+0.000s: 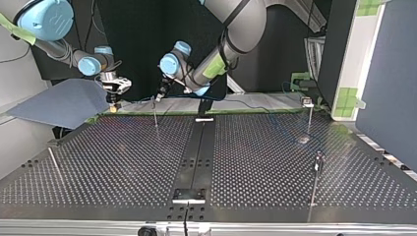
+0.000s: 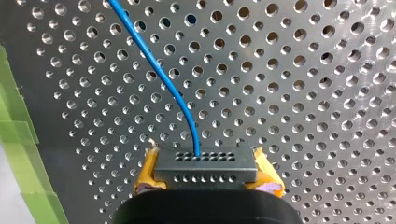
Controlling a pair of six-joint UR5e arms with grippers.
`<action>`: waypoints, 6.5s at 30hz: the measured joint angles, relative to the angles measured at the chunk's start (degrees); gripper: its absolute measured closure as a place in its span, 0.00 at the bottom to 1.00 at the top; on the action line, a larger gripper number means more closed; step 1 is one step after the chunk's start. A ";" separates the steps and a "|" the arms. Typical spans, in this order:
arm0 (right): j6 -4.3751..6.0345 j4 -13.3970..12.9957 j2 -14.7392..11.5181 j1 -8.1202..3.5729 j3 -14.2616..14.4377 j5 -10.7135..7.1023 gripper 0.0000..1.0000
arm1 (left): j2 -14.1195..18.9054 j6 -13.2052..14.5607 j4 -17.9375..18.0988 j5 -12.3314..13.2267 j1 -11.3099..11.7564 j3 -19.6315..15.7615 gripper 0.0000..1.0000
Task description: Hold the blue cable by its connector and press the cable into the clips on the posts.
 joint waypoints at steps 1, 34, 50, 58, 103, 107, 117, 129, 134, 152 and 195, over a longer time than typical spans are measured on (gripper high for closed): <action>0.00 -0.01 0.00 0.00 0.00 -0.01 1.00 | 0.00 0.23 -0.18 0.00 0.01 0.11 0.00; 0.61 -0.54 0.01 0.08 0.00 -0.18 1.00 | 0.21 3.10 -0.72 -1.39 0.35 0.30 0.00; 1.00 -0.79 0.05 0.19 0.00 -0.27 1.00 | 0.92 8.49 -3.00 -3.17 -0.80 0.84 0.00; 1.35 -1.03 0.05 0.25 0.00 -0.27 1.00 | 2.98 9.29 -4.12 -2.78 -2.15 1.27 0.00; 1.93 -1.43 0.10 0.35 0.00 -0.27 1.00 | 3.23 6.62 -1.77 -2.75 -2.48 -3.25 0.00; 1.93 -1.44 0.10 0.35 0.00 -0.27 1.00 | 3.23 6.55 -1.89 -2.86 -2.44 -3.26 0.00; 1.93 -1.55 0.14 0.36 0.00 -0.30 1.00 | 3.23 6.02 -3.16 -4.27 -2.43 -3.26 0.00; 1.93 -1.58 0.14 0.36 0.00 -0.33 1.00 | 3.23 6.00 -3.58 -4.37 -2.44 -3.26 0.00; 1.93 -1.58 0.13 0.36 0.00 -0.32 1.00 | 3.23 6.00 -3.57 -4.38 -2.47 -3.26 0.00; 1.23 -0.83 0.15 0.51 0.00 -0.02 1.00 | 3.28 5.03 -4.25 -4.54 -2.18 -5.27 0.00; 1.20 -14.05 0.14 1.20 11.41 4.07 1.00 | 13.48 -4.03 -25.82 -4.35 -4.85 -9.10 0.00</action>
